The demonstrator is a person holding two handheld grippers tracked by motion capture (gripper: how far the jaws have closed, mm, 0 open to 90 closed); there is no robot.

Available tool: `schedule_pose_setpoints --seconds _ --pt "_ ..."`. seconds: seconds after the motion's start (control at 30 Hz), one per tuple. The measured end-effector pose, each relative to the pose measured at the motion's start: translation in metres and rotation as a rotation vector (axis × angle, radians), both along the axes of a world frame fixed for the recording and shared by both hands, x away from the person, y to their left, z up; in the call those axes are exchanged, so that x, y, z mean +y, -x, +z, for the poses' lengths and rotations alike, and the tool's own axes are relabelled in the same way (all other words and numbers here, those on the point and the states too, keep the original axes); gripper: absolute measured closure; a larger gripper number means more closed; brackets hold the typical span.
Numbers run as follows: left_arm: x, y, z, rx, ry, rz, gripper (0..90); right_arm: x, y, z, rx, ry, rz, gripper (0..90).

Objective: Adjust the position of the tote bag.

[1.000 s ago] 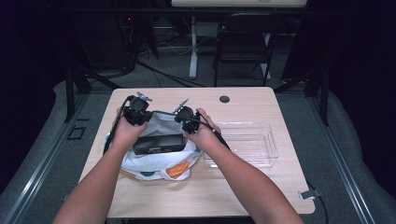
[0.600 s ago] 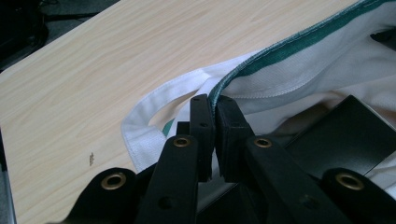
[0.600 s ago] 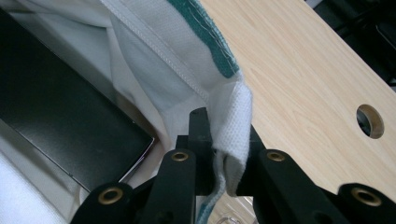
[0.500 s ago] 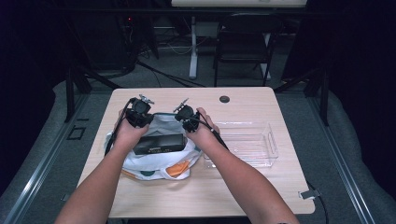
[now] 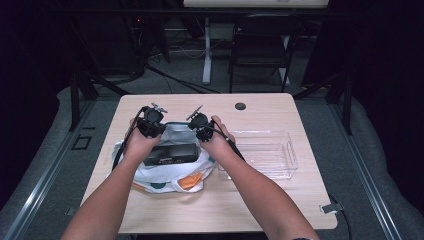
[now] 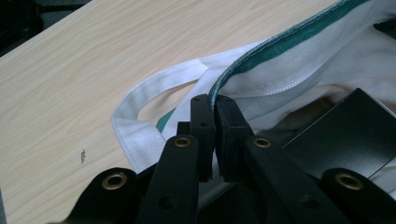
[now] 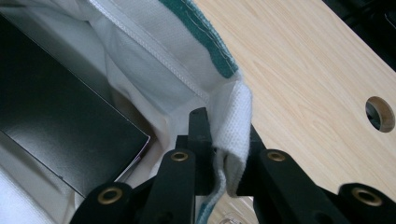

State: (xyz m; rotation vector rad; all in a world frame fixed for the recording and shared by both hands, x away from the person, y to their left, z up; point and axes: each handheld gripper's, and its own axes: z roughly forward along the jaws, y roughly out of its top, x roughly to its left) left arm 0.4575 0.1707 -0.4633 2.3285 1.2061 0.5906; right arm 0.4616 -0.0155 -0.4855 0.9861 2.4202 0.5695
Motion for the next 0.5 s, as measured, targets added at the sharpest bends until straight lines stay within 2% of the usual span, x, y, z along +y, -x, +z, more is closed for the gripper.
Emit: schedule_pose_setpoints --seconds 0.37,0.5 --pt "-0.0026 -0.0035 -0.0054 0.016 -0.005 0.011 87.1 -0.0002 -0.0004 -0.0017 0.015 -0.023 -0.012 81.1" --pt "-0.0031 -0.0046 -0.0077 0.02 -0.006 0.014 87.1 -0.0006 -0.0015 -0.0016 0.036 -0.025 -0.012 80.8"
